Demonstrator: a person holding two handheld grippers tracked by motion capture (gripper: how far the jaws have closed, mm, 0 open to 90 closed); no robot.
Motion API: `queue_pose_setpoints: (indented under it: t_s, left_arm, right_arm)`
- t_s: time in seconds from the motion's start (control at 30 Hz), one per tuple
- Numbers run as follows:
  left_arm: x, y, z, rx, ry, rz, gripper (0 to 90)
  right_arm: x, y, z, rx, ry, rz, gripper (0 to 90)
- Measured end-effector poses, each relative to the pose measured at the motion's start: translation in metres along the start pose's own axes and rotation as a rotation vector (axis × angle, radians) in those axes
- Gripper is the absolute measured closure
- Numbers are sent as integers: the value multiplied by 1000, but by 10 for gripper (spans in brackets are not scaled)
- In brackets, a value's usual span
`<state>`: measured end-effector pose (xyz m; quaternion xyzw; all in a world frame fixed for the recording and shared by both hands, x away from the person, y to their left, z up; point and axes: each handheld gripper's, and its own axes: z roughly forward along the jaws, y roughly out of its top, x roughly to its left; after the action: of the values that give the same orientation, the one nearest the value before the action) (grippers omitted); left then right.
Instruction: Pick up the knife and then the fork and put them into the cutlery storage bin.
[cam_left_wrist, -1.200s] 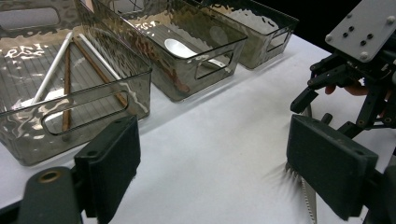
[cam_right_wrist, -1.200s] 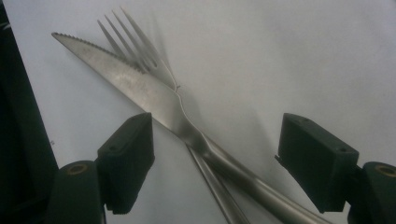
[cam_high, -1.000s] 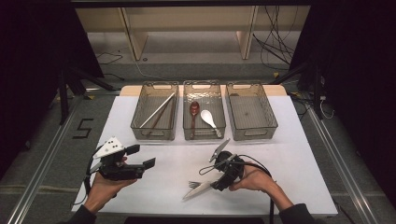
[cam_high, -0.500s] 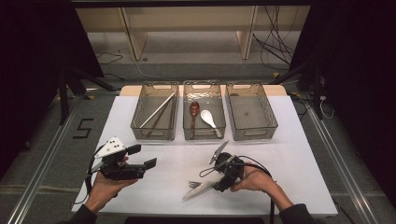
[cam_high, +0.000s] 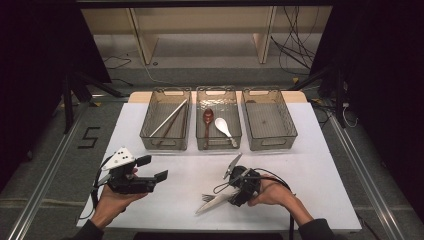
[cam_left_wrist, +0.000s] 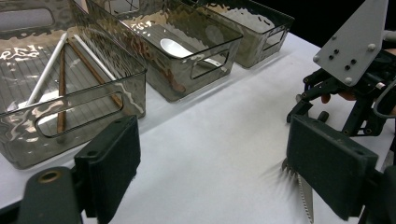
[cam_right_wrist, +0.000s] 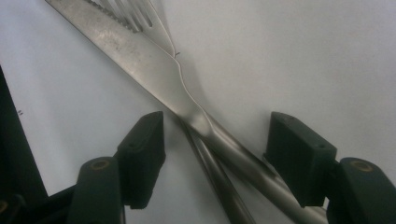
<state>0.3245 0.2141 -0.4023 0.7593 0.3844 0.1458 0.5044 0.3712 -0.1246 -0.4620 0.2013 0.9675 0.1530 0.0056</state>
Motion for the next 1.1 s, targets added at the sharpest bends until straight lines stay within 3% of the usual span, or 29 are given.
queue_pose_setpoints:
  t_s: [0.1, 0.13, 0.33, 0.4, 0.47, 0.5, 0.9, 1.1]
  left_arm:
    - [0, 0, 0, 0, -1, 0, 170]
    - [0, 0, 0, 0, 0, -1, 171]
    - [0, 0, 0, 1, -1, 3, 170]
    - [0, 0, 0, 5, -1, 7, 170]
    - [0, 0, 0, 5, -1, 6, 170]
    - [0, 0, 0, 5, -1, 6, 170]
    - [-1, 0, 0, 6, 1, 7, 170]
    - [-1, 0, 0, 5, -1, 8, 170]
  right_arm:
    - [3, 0, -1, 4, -10, -6, 420]
    - [2, -1, 0, 3, -19, -31, 443]
    - [5, -1, -2, 21, -41, -40, 535]
    - [6, -1, -2, 20, -50, -68, 560]
    - [8, -1, -2, 26, -48, -87, 585]
    - [10, 0, -3, 35, -40, -67, 596]
    - [19, 0, -4, 66, -44, -208, 729]
    - [19, -1, -4, 68, -18, -237, 803]
